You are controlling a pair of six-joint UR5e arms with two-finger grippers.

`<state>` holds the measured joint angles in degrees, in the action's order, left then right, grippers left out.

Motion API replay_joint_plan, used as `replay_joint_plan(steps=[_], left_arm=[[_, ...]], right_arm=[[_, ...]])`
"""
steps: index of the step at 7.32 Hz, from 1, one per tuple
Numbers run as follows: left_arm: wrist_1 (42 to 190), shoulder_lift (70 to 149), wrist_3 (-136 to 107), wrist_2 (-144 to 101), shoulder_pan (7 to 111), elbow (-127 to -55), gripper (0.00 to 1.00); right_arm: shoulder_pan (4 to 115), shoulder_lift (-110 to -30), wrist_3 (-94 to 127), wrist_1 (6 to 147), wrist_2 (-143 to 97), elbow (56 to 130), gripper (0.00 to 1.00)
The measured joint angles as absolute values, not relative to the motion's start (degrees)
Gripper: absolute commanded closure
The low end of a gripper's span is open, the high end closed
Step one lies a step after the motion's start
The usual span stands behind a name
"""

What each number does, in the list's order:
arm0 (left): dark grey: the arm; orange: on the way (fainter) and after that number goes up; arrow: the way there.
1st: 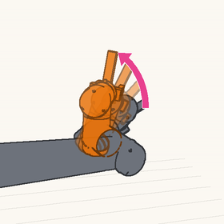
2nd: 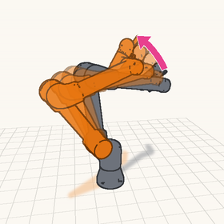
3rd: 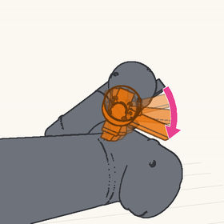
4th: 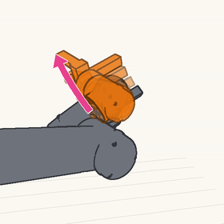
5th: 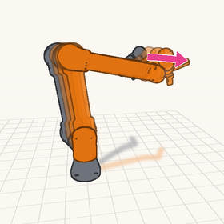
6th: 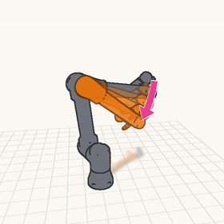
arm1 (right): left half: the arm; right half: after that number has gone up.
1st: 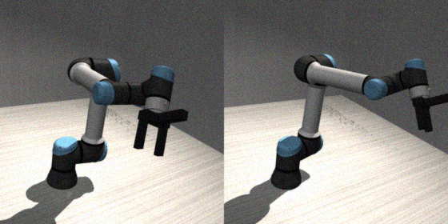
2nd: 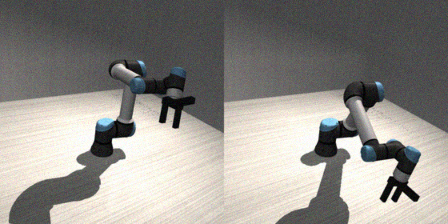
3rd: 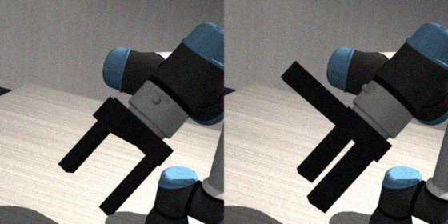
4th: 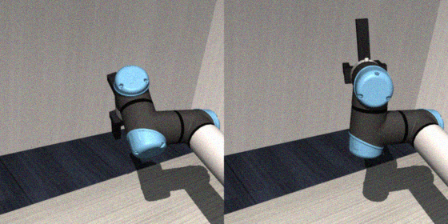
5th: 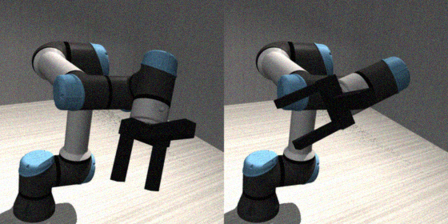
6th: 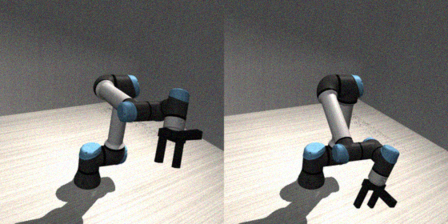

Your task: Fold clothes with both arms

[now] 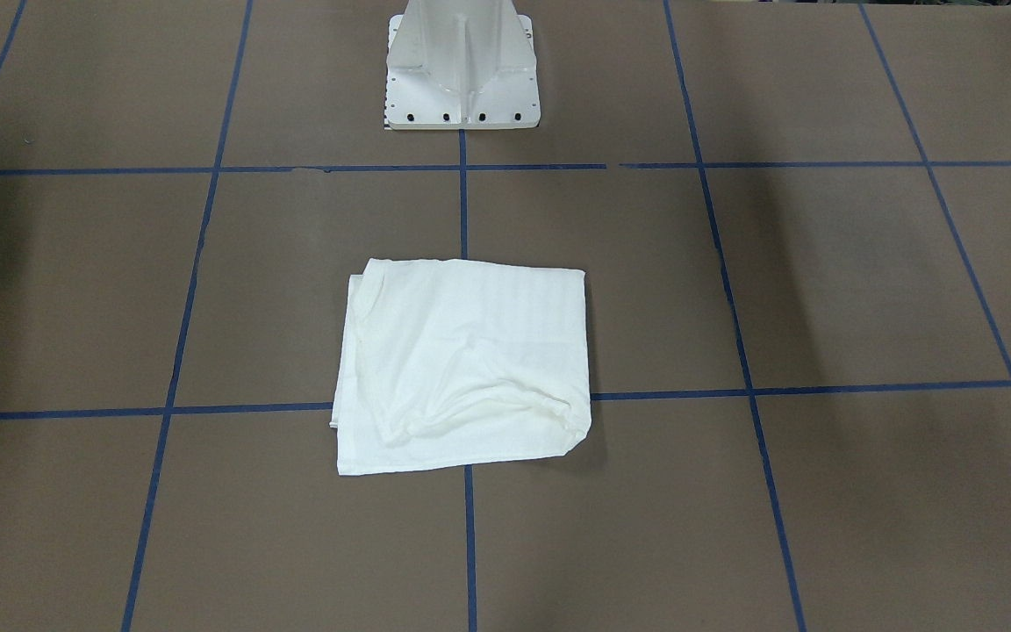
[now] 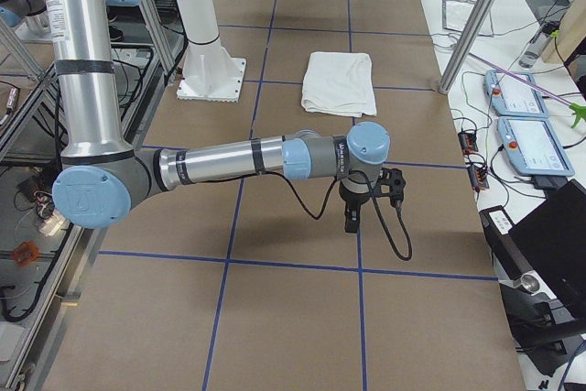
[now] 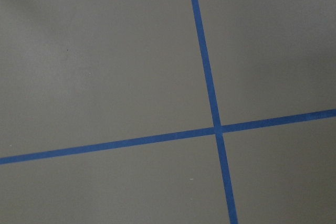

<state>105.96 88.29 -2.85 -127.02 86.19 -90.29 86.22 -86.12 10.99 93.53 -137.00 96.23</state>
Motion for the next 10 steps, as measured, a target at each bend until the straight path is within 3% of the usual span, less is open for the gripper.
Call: replay_joint_plan(steps=[6, 10], left_arm=[[99.69, 86.45, 8.19, -131.55, 88.84, -91.15, 0.0], [98.89, 86.28, 7.89, -131.92, 88.84, -91.71, 0.0]], right_arm=[[87.95, -93.84, 10.53, 89.85, -136.54, 98.36, 0.0], [88.17, -94.7, 10.83, 89.69, -135.56, 99.47, 0.0]])
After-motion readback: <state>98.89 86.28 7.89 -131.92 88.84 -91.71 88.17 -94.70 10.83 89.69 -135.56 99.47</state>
